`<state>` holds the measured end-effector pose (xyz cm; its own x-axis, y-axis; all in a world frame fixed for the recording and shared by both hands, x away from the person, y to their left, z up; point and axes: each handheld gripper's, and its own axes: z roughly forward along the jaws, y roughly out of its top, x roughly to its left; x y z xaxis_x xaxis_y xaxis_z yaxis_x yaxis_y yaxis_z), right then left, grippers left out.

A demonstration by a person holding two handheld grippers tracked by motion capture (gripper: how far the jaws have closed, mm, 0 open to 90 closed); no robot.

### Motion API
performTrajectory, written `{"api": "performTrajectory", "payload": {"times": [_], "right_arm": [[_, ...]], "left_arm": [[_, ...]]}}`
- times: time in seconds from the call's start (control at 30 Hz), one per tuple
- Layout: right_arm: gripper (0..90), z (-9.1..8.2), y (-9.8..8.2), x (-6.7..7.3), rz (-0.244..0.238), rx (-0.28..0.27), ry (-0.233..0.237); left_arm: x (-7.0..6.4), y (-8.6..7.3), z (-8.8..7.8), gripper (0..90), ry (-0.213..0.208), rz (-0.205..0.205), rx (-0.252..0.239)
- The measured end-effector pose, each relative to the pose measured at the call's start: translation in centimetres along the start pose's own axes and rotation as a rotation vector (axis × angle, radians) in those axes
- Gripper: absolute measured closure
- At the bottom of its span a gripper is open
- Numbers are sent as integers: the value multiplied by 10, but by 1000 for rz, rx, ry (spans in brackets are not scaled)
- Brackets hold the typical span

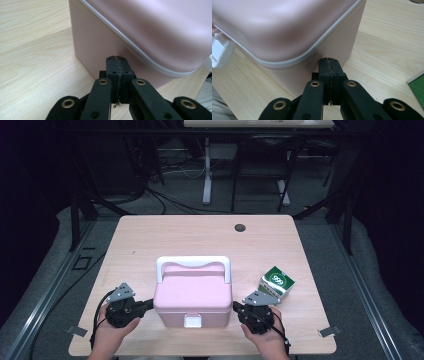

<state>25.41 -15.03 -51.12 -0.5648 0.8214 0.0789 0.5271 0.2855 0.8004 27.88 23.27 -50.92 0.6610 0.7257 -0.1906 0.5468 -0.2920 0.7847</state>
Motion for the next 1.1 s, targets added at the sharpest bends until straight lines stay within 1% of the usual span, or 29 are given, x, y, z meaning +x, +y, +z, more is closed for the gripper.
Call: {"api": "performTrajectory", "payload": {"times": [0.03, 0.1, 0.13, 0.2, 0.23, 0.27, 0.3, 0.33, 0.37, 0.43, 0.47, 0.5, 0.53, 0.6, 0.63, 0.67, 0.7, 0.77, 0.87, 0.9, 0.93, 0.97, 1.0, 1.03, 1.1], "right_arm": [[869, 0, 0, -2, 7, -1, 8], [859, 0, 0, -2, 6, -1, 8], [833, 0, 0, -4, 8, 0, 10], [823, 0, 0, -4, 8, 1, 9], [792, 0, 1, -6, 12, 0, 11], [777, -1, 1, -7, 13, 0, 9], [763, -2, 2, -8, 17, 6, 20], [750, -2, 3, -9, 22, -7, 27], [735, -3, 4, -10, 24, 0, 15], [719, -3, 5, -11, 24, -1, 23], [682, -4, 8, -13, 25, 14, 20], [669, -4, 9, -14, 25, 14, 20], [663, -5, 11, -15, 27, 15, 20], [651, -7, 15, -17, 32, 17, 31], [651, -7, 15, -17, 32, 17, 31], [648, -8, 18, -18, 36, 19, 32], [641, -11, 23, -21, 37, 26, 46], [639, -12, 26, -22, 28, 35, 55], [637, -14, 30, -23, 24, 47, 56], [636, -15, 34, -24, 19, 60, 62], [636, -15, 34, -24, 19, 60, 62], [636, -17, 37, -25, 9, 68, 68], [636, -17, 39, -25, 6, 77, 59], [636, -18, 40, -26, 5, 78, 72], [636, -20, 44, -27, 4, 86, 69]], "left_arm": [[1, 0, 0, 864, -1, -4, -3], [2, 0, 0, 822, 3, -2, 1], [4, 0, -1, 804, -5, -14, 2], [5, 0, -1, 793, -5, -18, -3], [7, 2, -2, 756, -10, -26, -6], [9, 3, -3, 738, -12, -29, -9], [10, 5, -5, 720, -16, -33, -10], [10, 6, -6, 712, -17, -39, -16], [10, 8, -7, 702, -19, -36, -16], [11, 9, -8, 689, -13, -33, -16], [12, 11, -9, 668, -15, -34, -20], [13, 13, -11, 656, -14, -35, -17], [13, 15, -11, 648, -10, -37, -19], [13, 18, -13, 633, 0, -24, -8], [13, 18, -13, 622, 0, -24, -8], [13, 19, -13, 622, 5, -12, 5], [13, 22, -15, 600, 5, -1, 21], [13, 25, -18, 596, 6, -2, 26], [14, 28, -20, 590, 0, -6, 31], [14, 31, -23, 590, 3, 0, 38], [14, 31, -23, 590, 3, 0, 38], [14, 35, -25, 590, -2, 8, 45], [14, 36, -26, 590, -2, 8, 48], [14, 38, -27, 590, -4, 14, 53], [13, 41, -28, 590, -4, 14, 55]]}}
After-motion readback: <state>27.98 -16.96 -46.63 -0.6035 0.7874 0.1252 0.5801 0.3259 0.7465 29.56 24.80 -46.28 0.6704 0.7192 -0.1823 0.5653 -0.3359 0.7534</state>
